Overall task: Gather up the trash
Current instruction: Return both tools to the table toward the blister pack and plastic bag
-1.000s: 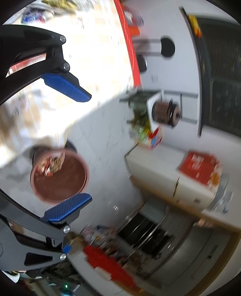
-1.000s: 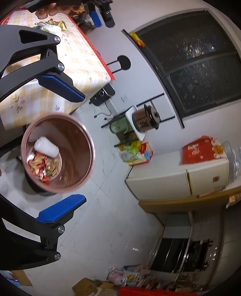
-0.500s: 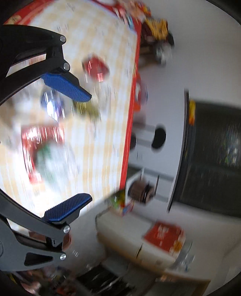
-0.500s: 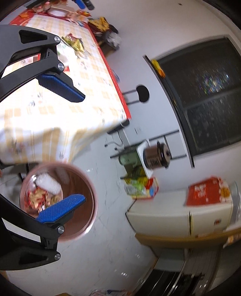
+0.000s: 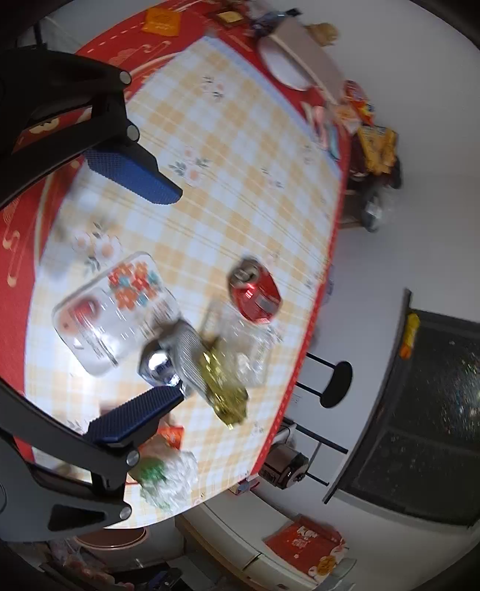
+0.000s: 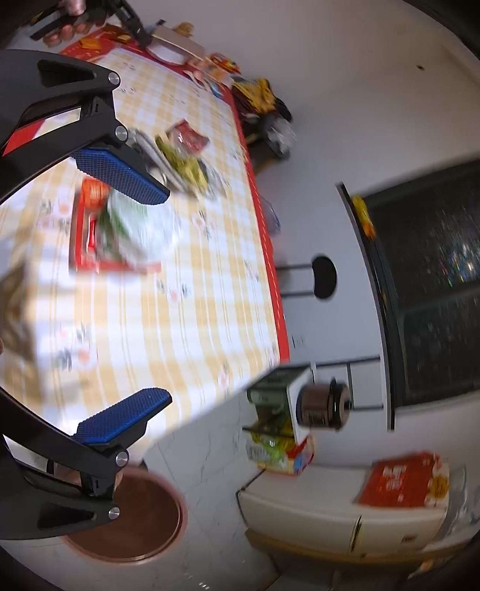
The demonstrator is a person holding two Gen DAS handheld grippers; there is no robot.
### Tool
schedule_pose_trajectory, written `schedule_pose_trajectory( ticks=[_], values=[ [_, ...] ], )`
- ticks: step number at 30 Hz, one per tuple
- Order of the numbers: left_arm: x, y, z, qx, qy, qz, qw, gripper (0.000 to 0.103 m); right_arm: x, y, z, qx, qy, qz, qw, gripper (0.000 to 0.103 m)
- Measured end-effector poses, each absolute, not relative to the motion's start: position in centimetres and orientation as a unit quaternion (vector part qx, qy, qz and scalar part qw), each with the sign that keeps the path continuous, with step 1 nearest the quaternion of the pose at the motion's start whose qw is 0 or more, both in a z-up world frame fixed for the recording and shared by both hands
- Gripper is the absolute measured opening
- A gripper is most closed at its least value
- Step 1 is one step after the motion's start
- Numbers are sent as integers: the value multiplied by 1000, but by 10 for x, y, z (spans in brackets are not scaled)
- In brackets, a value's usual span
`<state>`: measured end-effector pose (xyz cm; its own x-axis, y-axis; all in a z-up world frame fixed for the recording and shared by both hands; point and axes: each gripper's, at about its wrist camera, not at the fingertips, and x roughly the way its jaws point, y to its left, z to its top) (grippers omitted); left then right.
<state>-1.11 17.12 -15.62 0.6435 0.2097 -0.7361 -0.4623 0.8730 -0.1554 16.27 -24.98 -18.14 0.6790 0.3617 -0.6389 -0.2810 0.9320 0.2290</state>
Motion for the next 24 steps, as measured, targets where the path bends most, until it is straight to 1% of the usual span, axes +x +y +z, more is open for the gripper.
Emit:
schedule_pose_trajectory(
  ticks=[10, 16, 18, 21, 23, 24],
  values=[
    [-21, 222, -203, -217, 410, 152, 873, 97, 153, -139, -189, 4, 391, 216, 895, 98],
    [-18, 245, -227, -232, 431, 116, 864, 95, 145, -89, -209, -12, 416, 233, 879, 98],
    [-17, 250, -237, -248, 442, 100, 856, 93, 141, -73, -218, -15, 424, 231, 875, 98],
    [-12, 249, -256, -268, 466, 70, 840, 86, 136, -58, -226, -12, 432, 227, 873, 98],
    [-7, 246, -271, -281, 484, 50, 827, 77, 133, -51, -230, -15, 436, 226, 871, 98],
    [-5, 245, -278, -291, 491, 42, 820, 74, 133, -48, -231, -17, 438, 225, 870, 98]
  ],
)
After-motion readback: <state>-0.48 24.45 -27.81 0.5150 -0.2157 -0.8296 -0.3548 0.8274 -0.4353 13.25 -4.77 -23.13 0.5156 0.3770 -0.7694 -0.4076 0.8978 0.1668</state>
